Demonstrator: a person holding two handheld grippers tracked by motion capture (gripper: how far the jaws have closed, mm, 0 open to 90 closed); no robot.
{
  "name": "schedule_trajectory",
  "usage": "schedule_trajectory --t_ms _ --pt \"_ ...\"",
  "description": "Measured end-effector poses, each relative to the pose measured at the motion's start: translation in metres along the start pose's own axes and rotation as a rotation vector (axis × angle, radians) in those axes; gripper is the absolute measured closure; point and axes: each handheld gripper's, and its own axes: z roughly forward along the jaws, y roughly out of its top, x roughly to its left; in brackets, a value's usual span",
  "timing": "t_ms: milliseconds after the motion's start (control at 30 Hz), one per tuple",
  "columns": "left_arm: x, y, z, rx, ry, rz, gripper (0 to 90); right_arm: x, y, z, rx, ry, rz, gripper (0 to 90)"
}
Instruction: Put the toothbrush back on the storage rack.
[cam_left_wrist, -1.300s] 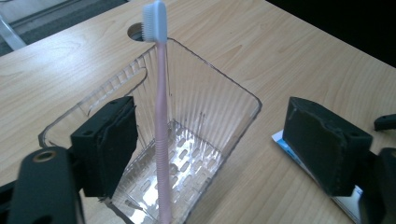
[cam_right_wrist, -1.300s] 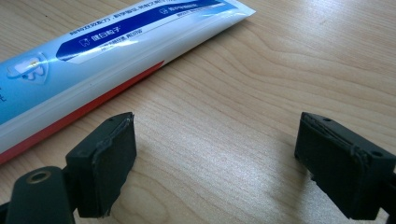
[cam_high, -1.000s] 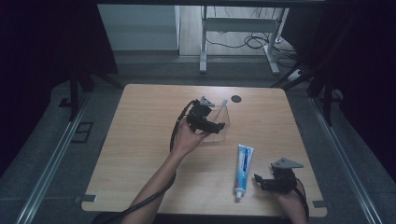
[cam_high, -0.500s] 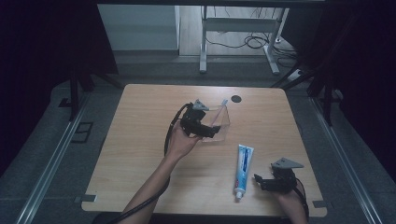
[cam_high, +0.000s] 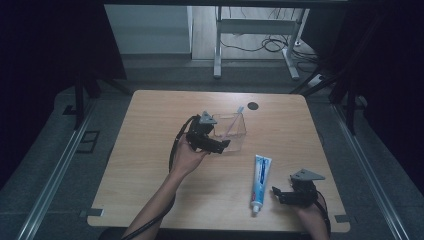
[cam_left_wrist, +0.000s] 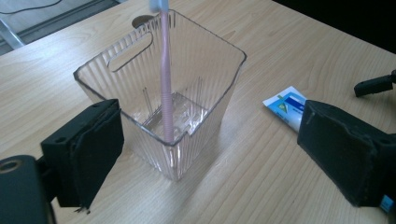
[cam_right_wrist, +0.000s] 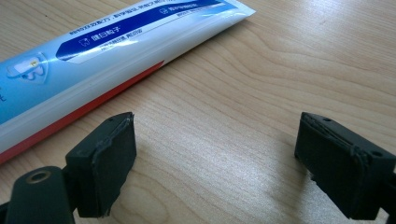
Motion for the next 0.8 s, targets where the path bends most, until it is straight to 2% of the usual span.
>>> schedule_trajectory --t_ms 500,800 --pt "-0.005 -0.016 -0.015 -0.012 0.003 0.011 3.7 0.000 0.000 0.000 0.001 0.000 0.000 12.5" --pt "-0.004 -0.031 -0.022 -0.017 0.002 -0.004 3.6 0.000 0.000 0.000 0.000 -0.001 0.000 12.6"
